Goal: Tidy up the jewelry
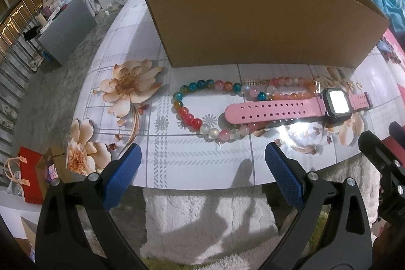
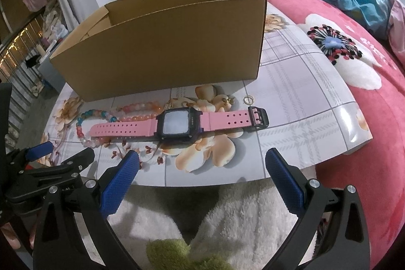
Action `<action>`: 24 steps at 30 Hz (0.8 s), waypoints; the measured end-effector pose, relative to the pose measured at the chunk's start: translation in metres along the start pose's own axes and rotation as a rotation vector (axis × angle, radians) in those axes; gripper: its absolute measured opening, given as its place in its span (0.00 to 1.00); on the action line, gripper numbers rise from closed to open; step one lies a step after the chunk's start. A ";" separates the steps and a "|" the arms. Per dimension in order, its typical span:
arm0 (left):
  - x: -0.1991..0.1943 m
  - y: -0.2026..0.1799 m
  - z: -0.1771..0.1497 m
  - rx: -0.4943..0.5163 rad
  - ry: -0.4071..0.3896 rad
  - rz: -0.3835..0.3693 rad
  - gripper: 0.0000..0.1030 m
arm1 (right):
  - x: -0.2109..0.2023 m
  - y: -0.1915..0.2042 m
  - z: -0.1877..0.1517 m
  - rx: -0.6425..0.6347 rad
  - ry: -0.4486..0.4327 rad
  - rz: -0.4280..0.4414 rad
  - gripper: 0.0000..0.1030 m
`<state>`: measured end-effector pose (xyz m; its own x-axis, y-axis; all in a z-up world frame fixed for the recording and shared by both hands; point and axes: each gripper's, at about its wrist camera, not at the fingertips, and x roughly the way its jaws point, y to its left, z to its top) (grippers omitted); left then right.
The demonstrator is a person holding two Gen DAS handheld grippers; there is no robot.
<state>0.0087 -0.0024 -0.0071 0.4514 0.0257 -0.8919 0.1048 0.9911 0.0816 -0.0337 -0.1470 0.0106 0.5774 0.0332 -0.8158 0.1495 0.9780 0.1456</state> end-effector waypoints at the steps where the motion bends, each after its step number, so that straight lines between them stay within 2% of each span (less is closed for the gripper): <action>1: 0.000 0.000 0.001 0.001 0.000 0.001 0.92 | 0.000 0.000 0.001 0.001 -0.001 0.000 0.95; 9: -0.001 -0.008 0.016 0.011 -0.003 0.015 0.92 | 0.002 -0.007 0.008 0.018 -0.009 0.003 0.95; 13: -0.003 -0.010 0.022 0.027 -0.025 0.015 0.92 | 0.000 -0.009 0.011 -0.013 -0.018 0.016 0.94; 20: -0.011 0.004 0.029 0.039 -0.088 -0.088 0.92 | -0.003 -0.005 0.021 -0.212 -0.055 0.072 0.94; 24: -0.007 0.013 0.031 0.078 -0.111 -0.145 0.92 | 0.006 0.005 0.026 -0.339 -0.029 0.141 0.87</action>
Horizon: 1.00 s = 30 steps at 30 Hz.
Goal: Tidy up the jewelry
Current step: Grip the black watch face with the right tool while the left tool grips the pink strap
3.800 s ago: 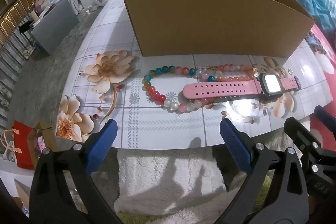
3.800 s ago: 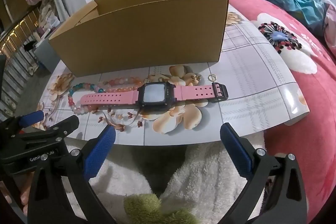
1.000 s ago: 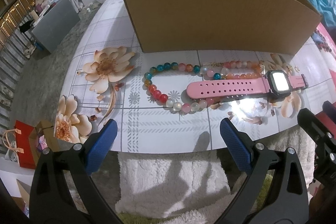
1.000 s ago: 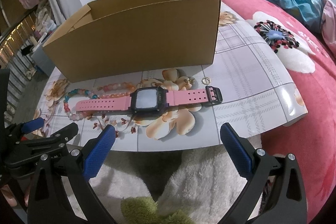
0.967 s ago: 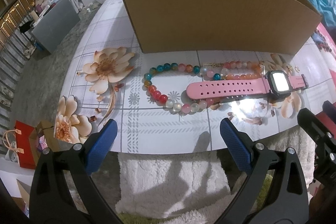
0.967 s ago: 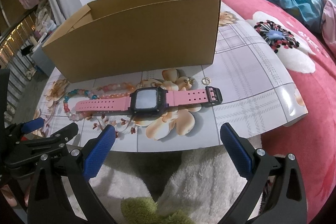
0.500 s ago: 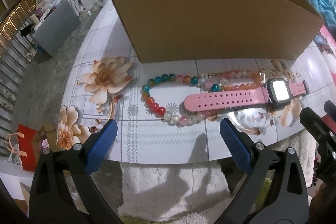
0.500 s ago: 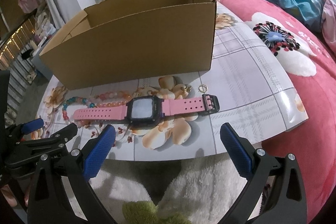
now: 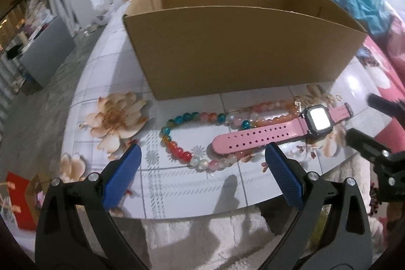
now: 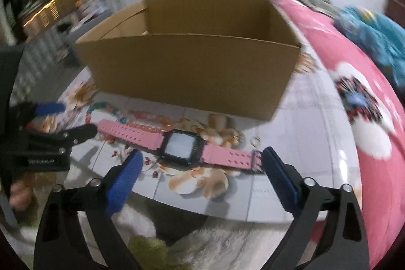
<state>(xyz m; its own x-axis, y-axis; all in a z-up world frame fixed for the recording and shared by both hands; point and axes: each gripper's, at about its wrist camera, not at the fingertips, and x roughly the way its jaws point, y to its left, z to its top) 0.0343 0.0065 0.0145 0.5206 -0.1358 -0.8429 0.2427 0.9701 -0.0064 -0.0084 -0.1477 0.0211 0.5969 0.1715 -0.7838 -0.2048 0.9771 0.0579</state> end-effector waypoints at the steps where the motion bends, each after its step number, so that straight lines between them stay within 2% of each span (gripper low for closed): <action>1: 0.000 0.001 0.000 0.008 -0.012 -0.022 0.92 | 0.004 0.002 0.002 -0.037 0.007 0.021 0.84; 3: 0.000 0.009 0.000 0.020 -0.047 -0.102 0.92 | 0.010 0.007 0.005 -0.105 0.022 0.031 0.80; 6: -0.002 0.018 0.002 0.012 -0.077 -0.185 0.92 | 0.018 0.016 0.009 -0.198 0.047 0.042 0.67; 9: 0.000 0.025 0.008 -0.006 -0.061 -0.217 0.92 | 0.027 0.022 0.009 -0.269 0.078 0.053 0.58; 11: 0.004 0.027 0.010 -0.013 -0.057 -0.231 0.92 | 0.033 0.027 0.009 -0.320 0.100 0.042 0.56; 15: 0.007 0.017 0.005 0.028 -0.096 -0.269 0.92 | 0.042 0.034 0.005 -0.411 0.140 0.018 0.51; 21: 0.008 -0.009 0.000 0.163 -0.101 -0.238 0.92 | 0.041 0.027 0.007 -0.444 0.168 0.071 0.50; 29: 0.004 -0.053 -0.011 0.396 -0.140 -0.148 0.91 | 0.042 -0.006 0.023 -0.328 0.236 0.265 0.50; 30: 0.003 -0.058 -0.012 0.416 -0.142 -0.147 0.85 | 0.044 -0.010 0.024 -0.309 0.247 0.292 0.50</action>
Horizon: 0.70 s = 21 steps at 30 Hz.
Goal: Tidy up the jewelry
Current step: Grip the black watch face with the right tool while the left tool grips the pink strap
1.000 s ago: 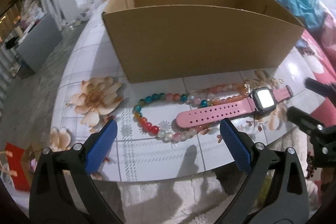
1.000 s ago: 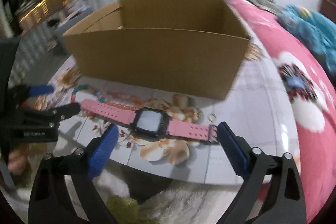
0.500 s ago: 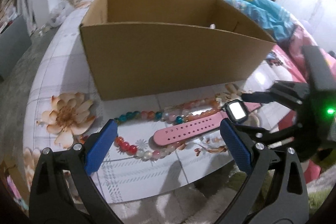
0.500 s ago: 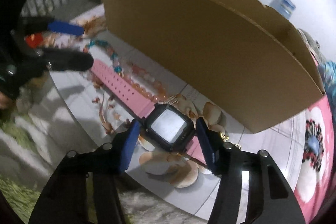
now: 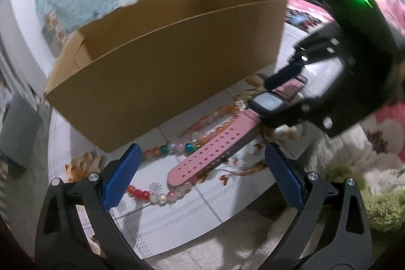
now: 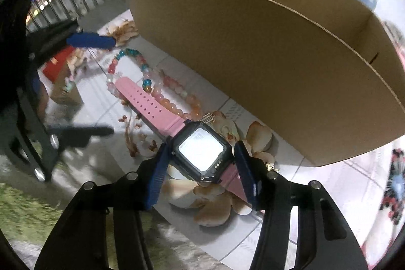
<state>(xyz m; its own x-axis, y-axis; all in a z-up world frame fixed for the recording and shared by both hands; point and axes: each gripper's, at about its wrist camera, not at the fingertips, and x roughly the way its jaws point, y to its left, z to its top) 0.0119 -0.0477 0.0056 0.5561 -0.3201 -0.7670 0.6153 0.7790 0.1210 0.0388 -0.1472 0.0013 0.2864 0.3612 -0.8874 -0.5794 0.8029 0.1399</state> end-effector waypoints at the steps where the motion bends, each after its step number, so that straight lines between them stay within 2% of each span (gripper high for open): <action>1: 0.001 -0.005 0.001 0.023 0.002 -0.006 0.79 | 0.000 -0.004 0.001 0.014 0.003 0.025 0.50; 2: 0.003 -0.009 0.001 0.043 0.014 -0.017 0.70 | -0.001 -0.009 0.001 0.030 0.005 0.055 0.50; 5: 0.012 -0.020 0.004 0.085 0.045 -0.016 0.55 | 0.000 -0.019 0.006 0.054 0.007 0.109 0.49; 11: 0.018 -0.026 0.005 0.129 0.066 0.026 0.40 | 0.000 -0.031 0.006 0.094 0.005 0.185 0.49; 15: 0.024 -0.024 0.012 0.112 0.077 0.028 0.29 | 0.001 -0.035 0.005 0.113 -0.004 0.219 0.49; 17: 0.026 -0.023 0.014 0.102 0.085 0.035 0.27 | 0.002 -0.037 0.004 0.125 -0.013 0.237 0.49; 21: 0.033 -0.018 0.024 0.078 0.095 0.031 0.13 | -0.001 -0.039 0.000 0.159 -0.044 0.239 0.49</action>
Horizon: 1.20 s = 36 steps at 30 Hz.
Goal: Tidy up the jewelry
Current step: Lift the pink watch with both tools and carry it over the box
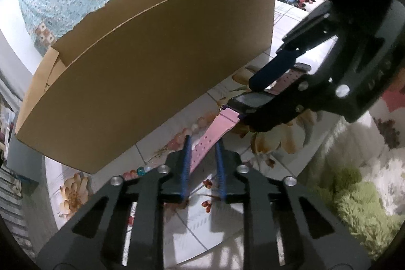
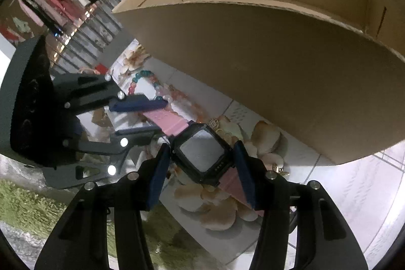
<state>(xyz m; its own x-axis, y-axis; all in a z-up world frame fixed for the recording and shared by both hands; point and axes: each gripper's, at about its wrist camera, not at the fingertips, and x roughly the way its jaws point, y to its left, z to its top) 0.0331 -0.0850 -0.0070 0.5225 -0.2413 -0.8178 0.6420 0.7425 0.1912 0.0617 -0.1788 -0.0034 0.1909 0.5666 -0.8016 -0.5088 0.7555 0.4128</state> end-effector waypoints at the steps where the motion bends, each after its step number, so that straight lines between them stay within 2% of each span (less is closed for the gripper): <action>1: 0.001 0.002 0.001 -0.008 0.001 -0.002 0.12 | -0.003 0.000 -0.002 0.009 -0.015 -0.005 0.49; 4: 0.002 0.007 0.004 -0.027 0.007 -0.025 0.11 | -0.017 0.005 -0.011 0.032 -0.087 -0.044 0.50; 8: 0.003 0.016 0.002 -0.047 0.020 -0.056 0.10 | -0.028 0.018 -0.031 0.031 -0.153 -0.179 0.50; 14: 0.011 0.025 0.017 -0.040 0.033 -0.068 0.09 | -0.017 0.038 -0.040 -0.086 -0.143 -0.381 0.49; 16: 0.009 0.020 0.013 -0.036 0.034 -0.066 0.09 | -0.012 0.041 -0.039 -0.128 -0.129 -0.426 0.41; 19: 0.009 0.018 0.010 -0.033 0.036 -0.063 0.09 | -0.008 0.044 -0.036 -0.175 -0.121 -0.485 0.34; 23: 0.010 0.017 0.009 -0.032 0.038 -0.058 0.09 | 0.001 0.047 -0.034 -0.217 -0.091 -0.532 0.29; 25: 0.011 0.014 0.010 -0.031 0.035 -0.054 0.09 | 0.009 0.049 -0.034 -0.249 -0.068 -0.577 0.20; 27: 0.010 0.013 0.010 -0.024 0.028 -0.043 0.08 | 0.010 0.050 -0.035 -0.255 -0.079 -0.589 0.12; 30: 0.008 0.011 0.011 -0.019 0.019 -0.026 0.05 | 0.009 0.057 -0.034 -0.283 -0.120 -0.633 0.07; 36: -0.011 0.011 0.014 -0.025 -0.042 -0.009 0.02 | 0.003 0.081 -0.037 -0.349 -0.206 -0.761 0.05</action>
<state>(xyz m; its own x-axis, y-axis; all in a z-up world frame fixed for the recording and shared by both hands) 0.0419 -0.0831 0.0122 0.5405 -0.2733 -0.7957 0.6326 0.7555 0.1703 -0.0098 -0.1281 0.0120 0.7160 0.0211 -0.6978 -0.4031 0.8285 -0.3886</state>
